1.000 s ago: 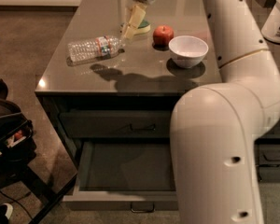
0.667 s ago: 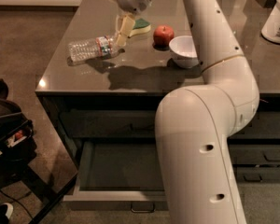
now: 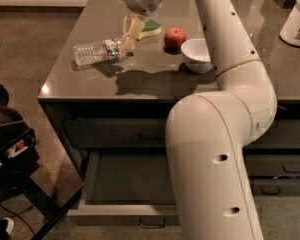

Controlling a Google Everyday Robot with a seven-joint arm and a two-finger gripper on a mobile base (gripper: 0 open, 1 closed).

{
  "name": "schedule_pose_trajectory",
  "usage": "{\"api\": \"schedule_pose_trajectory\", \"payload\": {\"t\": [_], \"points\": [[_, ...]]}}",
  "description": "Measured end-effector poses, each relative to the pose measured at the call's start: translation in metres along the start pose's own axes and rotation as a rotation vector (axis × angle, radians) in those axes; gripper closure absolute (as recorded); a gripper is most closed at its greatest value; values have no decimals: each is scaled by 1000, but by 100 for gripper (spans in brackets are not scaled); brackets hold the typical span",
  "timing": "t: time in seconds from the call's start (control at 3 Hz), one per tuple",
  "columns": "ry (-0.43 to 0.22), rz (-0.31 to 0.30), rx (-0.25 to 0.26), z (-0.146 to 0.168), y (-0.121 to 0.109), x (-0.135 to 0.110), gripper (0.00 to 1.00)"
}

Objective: Place water bottle into middle drawer

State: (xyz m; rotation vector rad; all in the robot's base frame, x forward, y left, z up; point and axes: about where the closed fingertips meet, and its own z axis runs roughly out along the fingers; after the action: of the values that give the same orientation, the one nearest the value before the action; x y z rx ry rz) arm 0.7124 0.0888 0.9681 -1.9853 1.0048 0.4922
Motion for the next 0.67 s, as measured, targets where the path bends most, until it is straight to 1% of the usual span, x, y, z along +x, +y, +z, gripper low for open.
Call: {"api": "schedule_pose_trajectory", "payload": {"t": [0.33,0.67], "points": [[91,6,-43,9,-5,-6,0],[203,28,-52,24,-20,-7,0]]}}
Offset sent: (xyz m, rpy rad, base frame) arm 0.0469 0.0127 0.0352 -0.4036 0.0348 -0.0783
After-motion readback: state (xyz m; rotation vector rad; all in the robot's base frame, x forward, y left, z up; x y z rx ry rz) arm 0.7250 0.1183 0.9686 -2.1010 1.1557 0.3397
